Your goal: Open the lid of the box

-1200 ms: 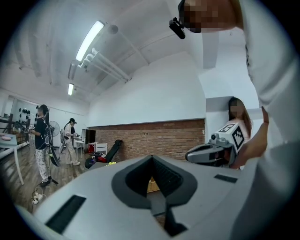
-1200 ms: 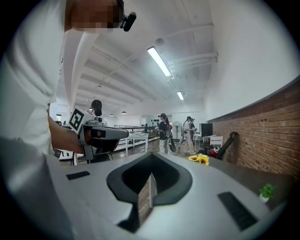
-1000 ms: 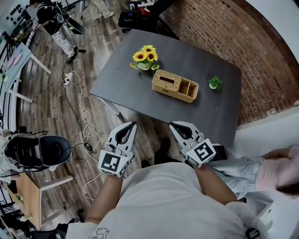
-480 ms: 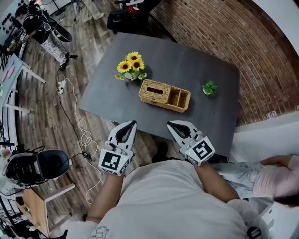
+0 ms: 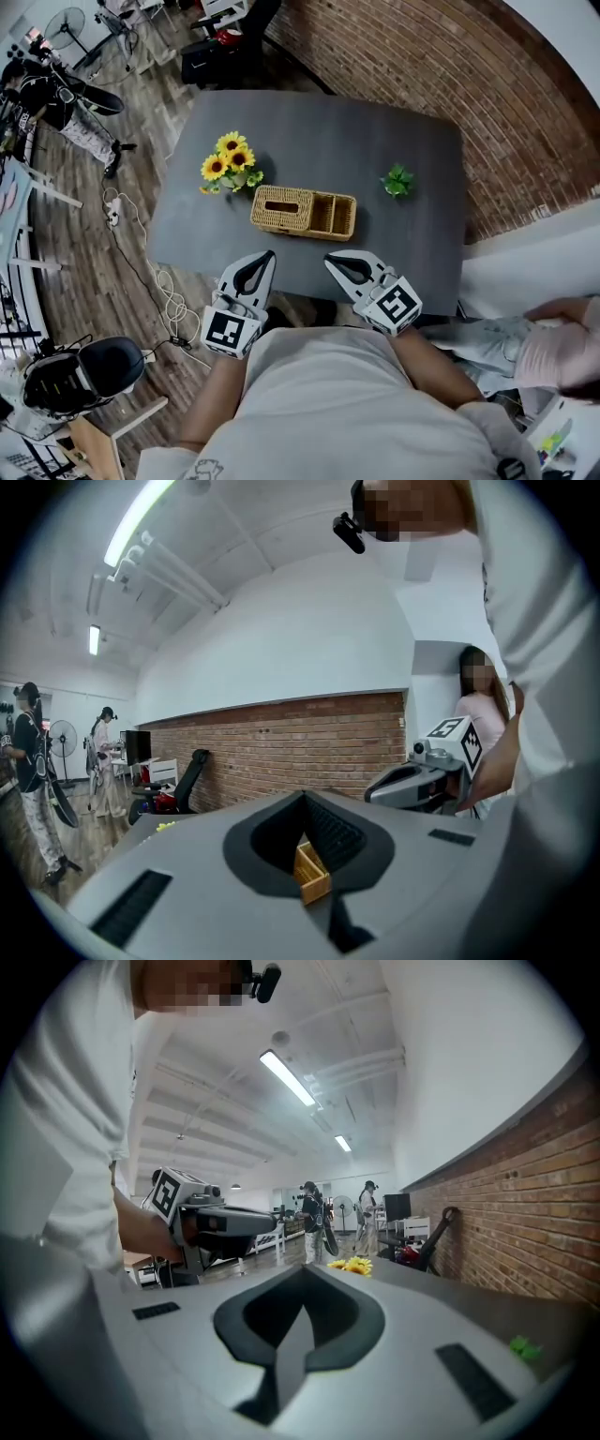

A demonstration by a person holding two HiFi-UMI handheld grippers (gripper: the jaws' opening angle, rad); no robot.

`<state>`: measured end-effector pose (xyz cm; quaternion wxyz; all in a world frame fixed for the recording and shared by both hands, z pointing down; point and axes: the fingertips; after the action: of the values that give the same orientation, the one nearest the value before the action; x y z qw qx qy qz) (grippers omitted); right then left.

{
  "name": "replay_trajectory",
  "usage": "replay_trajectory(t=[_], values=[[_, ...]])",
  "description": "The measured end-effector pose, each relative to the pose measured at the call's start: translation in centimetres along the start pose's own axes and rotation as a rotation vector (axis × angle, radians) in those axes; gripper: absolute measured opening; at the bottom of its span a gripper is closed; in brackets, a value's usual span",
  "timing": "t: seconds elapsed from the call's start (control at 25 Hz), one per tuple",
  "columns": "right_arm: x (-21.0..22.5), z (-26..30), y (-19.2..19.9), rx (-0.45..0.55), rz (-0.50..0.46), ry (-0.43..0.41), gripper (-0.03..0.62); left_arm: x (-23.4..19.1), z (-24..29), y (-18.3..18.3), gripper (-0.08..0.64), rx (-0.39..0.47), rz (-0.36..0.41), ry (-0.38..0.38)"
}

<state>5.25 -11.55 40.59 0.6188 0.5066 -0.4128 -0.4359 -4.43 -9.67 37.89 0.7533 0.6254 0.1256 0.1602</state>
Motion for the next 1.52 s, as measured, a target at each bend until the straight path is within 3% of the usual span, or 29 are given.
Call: replay_trajectory(t=[0.52, 0.72, 1.08, 1.52], values=[[3.3, 3.8, 1.9, -0.043, 0.026, 0.098, 0.006, -3.8, 5.1, 1.9, 0.012, -0.020, -0.005, 0.165], [3.6, 7.1, 3.4, -0.132, 0.012, 0.083, 0.009, -7.0, 5.7, 4.4, 0.011, -0.068, -0.034, 0.227], [5.1, 12.9, 7.5, -0.231, 0.066, 0.093, 0.076, -12.3, 7.0, 7.4, 0.012, -0.120, -0.028, 0.293], [5.7, 16.4, 15.0, -0.475, 0.022, 0.021, 0.175, -13.7, 8.0, 12.5, 0.011, -0.197, -0.046, 0.389]])
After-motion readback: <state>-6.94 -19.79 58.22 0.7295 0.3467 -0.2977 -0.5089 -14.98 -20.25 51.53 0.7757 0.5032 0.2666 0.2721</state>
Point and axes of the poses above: the fingertips, and each gripper's own axes: z forward along the fingers, x to its right, y out of its underside
